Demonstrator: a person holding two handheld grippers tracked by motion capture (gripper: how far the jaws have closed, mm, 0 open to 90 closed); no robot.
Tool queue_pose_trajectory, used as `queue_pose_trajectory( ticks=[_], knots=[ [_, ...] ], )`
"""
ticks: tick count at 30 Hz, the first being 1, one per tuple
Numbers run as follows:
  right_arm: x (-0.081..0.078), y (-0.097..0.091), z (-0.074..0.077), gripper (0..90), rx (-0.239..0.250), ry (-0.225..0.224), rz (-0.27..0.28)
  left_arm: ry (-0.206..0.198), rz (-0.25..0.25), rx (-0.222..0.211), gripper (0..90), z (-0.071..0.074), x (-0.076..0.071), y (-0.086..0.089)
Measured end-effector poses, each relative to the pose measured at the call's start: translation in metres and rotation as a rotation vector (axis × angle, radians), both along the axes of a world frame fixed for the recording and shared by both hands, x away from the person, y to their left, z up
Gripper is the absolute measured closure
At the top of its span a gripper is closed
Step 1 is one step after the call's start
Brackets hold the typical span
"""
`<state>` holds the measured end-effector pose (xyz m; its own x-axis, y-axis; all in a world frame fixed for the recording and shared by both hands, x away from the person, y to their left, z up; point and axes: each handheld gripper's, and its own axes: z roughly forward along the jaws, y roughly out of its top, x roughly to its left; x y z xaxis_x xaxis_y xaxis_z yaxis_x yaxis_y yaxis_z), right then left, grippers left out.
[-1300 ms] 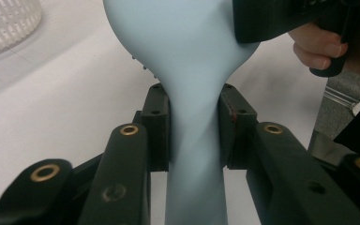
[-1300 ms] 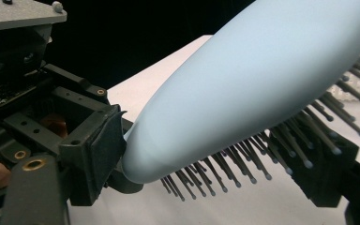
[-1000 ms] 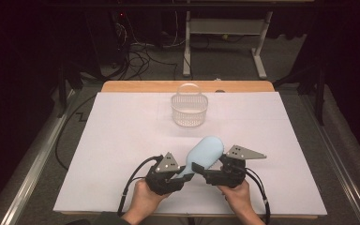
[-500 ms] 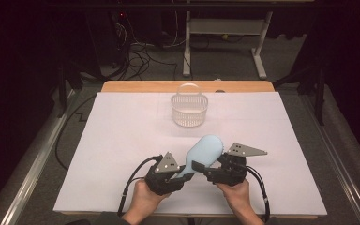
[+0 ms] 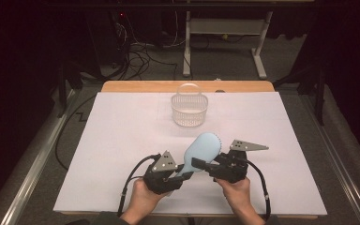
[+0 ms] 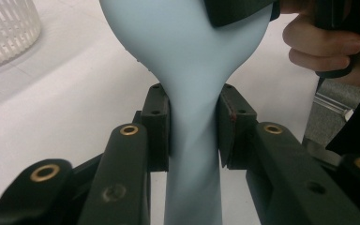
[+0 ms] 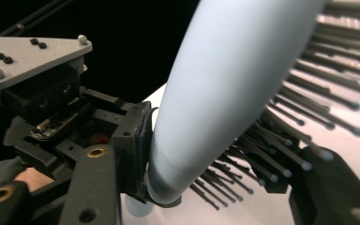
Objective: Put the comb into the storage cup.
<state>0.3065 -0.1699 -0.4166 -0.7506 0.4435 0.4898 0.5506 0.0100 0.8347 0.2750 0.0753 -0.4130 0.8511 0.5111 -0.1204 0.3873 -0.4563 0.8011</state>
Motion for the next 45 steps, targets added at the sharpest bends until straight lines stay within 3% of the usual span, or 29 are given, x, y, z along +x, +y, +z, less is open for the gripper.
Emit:
queue_pose_trajectory(
  ticks=[12, 16, 20, 23, 27, 28, 31, 35, 41, 45],
  knots=[
    [-0.002, 0.001, 0.005, 54.4, 0.0, -0.022, 0.019, -0.036, -0.013, -0.002, 66.1, -0.001, -0.001, 0.002],
    [-0.001, -0.001, 0.005, 55.0, -0.01, -0.017, 0.011, -0.053, -0.018, -0.008, 58.2, -0.001, -0.001, 0.002],
    [0.0, -0.002, 0.005, 55.1, -0.019, -0.021, 0.011, -0.058, -0.027, 0.0, 58.1, -0.002, -0.001, 0.002],
    [0.0, -0.002, 0.004, 55.1, -0.02, -0.018, 0.015, -0.046, -0.025, -0.003, 52.0, -0.003, 0.0, 0.001],
    [0.001, -0.003, 0.005, 55.1, -0.019, -0.015, 0.015, -0.026, -0.029, -0.028, 51.2, -0.003, 0.001, 0.004],
    [0.001, -0.003, 0.005, 55.0, -0.018, -0.013, 0.014, -0.01, -0.028, -0.037, 44.7, -0.003, 0.002, 0.004],
    [0.002, -0.005, 0.005, 55.0, -0.021, -0.013, 0.013, 0.015, -0.023, -0.05, 36.4, -0.003, 0.005, 0.006],
    [0.002, -0.006, 0.005, 55.1, -0.024, -0.012, 0.012, 0.021, -0.009, -0.049, 30.5, -0.004, 0.007, 0.008],
    [0.003, -0.007, 0.005, 55.0, -0.025, -0.011, 0.012, 0.023, 0.0, -0.042, 30.4, -0.003, 0.007, 0.011],
    [0.003, -0.007, 0.005, 55.1, -0.03, -0.009, 0.014, 0.025, 0.01, -0.042, 25.4, -0.003, 0.007, 0.013]
  ],
)
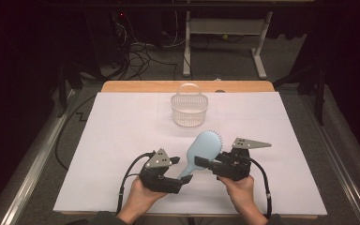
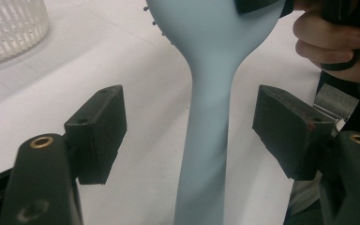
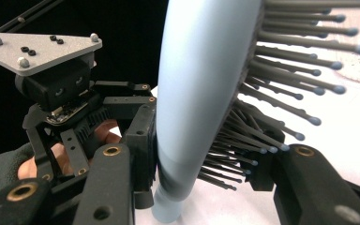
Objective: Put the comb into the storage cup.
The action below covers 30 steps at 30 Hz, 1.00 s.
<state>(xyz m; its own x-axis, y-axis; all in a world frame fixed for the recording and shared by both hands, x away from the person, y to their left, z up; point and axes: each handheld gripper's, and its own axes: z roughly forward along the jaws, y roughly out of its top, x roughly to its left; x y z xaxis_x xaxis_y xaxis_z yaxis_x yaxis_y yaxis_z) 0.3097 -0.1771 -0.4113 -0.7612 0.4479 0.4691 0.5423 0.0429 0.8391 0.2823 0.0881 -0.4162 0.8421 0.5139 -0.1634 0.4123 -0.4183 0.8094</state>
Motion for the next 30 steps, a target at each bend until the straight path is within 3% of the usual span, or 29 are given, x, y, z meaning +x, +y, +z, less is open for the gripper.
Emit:
queue_pose_trajectory(
  ticks=[12, 17, 30],
  knots=[
    [-0.001, -0.003, 0.004, 54.8, -0.012, 0.004, 0.0, 0.003, 0.015, -0.009, 25.2, 0.0, -0.002, 0.004],
    [0.0, -0.007, 0.008, 54.6, -0.005, 0.004, -0.008, 0.004, 0.029, -0.008, 21.1, 0.0, -0.002, 0.005],
    [0.002, -0.019, 0.014, 54.3, -0.024, 0.006, -0.023, 0.012, 0.074, -0.018, 21.1, 0.001, -0.001, 0.023]
  ],
)
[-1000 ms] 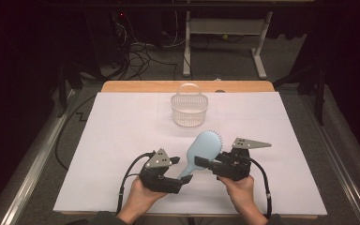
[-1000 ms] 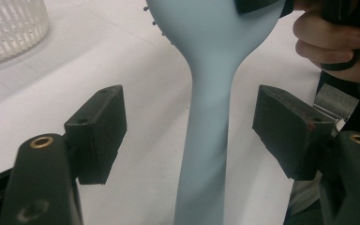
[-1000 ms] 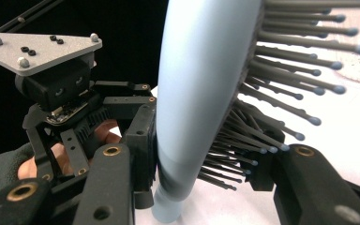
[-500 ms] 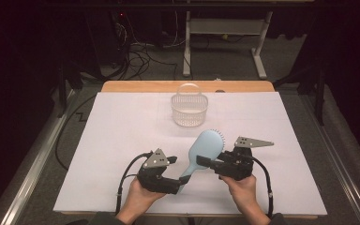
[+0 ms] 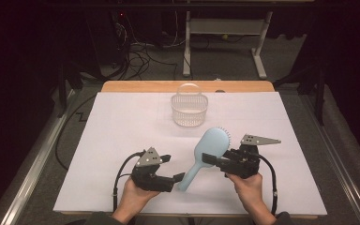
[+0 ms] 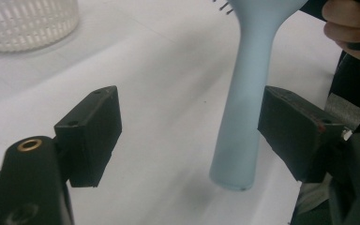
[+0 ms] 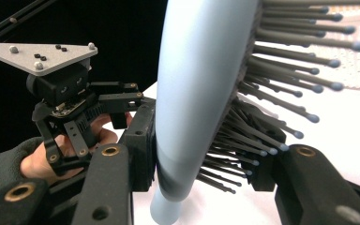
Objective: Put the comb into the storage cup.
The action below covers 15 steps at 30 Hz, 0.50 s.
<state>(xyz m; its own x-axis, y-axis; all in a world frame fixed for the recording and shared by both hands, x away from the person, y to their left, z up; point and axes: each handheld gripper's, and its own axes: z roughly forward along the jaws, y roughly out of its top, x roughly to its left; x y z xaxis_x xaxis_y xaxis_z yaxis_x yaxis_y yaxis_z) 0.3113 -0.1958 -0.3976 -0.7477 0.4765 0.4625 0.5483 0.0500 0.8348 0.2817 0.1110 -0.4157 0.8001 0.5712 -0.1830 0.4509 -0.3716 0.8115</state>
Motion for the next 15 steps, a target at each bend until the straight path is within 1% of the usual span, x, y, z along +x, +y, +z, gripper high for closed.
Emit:
queue_pose_trajectory(
  ticks=[5, 9, 11, 15],
  knots=[
    [0.001, -0.004, 0.003, 54.4, -0.008, 0.001, -0.008, -0.003, 0.026, -0.001, 21.1, 0.002, -0.001, 0.012],
    [0.001, -0.005, 0.005, 54.5, -0.017, 0.002, -0.002, -0.02, 0.05, -0.007, 21.0, 0.002, -0.003, 0.021],
    [0.001, -0.006, 0.006, 54.4, -0.025, -0.001, 0.0, -0.019, 0.053, -0.014, 21.0, 0.003, -0.003, 0.026],
    [0.002, -0.008, 0.008, 54.4, -0.027, 0.002, -0.003, -0.025, 0.065, -0.008, 21.0, 0.003, -0.004, 0.034]
  ],
)
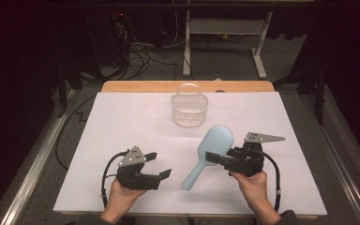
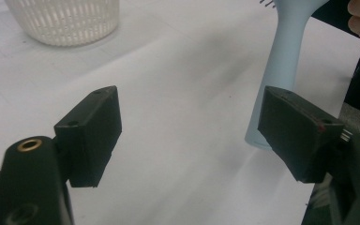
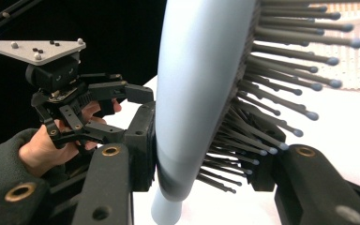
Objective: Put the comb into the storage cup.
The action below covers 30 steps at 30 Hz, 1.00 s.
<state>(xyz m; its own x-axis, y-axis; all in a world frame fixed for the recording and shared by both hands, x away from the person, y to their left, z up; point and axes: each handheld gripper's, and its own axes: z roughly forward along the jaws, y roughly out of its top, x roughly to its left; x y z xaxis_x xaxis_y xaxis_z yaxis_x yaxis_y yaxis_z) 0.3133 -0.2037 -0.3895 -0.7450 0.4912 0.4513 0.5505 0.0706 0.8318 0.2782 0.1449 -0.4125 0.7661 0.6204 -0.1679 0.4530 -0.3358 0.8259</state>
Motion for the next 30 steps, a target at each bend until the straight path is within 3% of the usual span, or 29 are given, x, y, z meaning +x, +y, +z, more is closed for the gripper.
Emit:
queue_pose_trajectory(
  ticks=[11, 18, 30],
  knots=[
    [0.003, -0.011, 0.008, 54.2, -0.03, 0.003, -0.018, -0.03, 0.061, 0.008, 21.1, -0.003, -0.001, 0.025],
    [0.005, -0.019, 0.012, 54.1, -0.045, 0.005, -0.039, -0.026, 0.093, 0.017, 21.1, -0.006, -0.002, 0.04],
    [0.009, -0.032, 0.016, 54.1, -0.063, 0.016, -0.078, -0.022, 0.156, -0.013, 21.0, -0.008, -0.005, 0.068]
  ],
)
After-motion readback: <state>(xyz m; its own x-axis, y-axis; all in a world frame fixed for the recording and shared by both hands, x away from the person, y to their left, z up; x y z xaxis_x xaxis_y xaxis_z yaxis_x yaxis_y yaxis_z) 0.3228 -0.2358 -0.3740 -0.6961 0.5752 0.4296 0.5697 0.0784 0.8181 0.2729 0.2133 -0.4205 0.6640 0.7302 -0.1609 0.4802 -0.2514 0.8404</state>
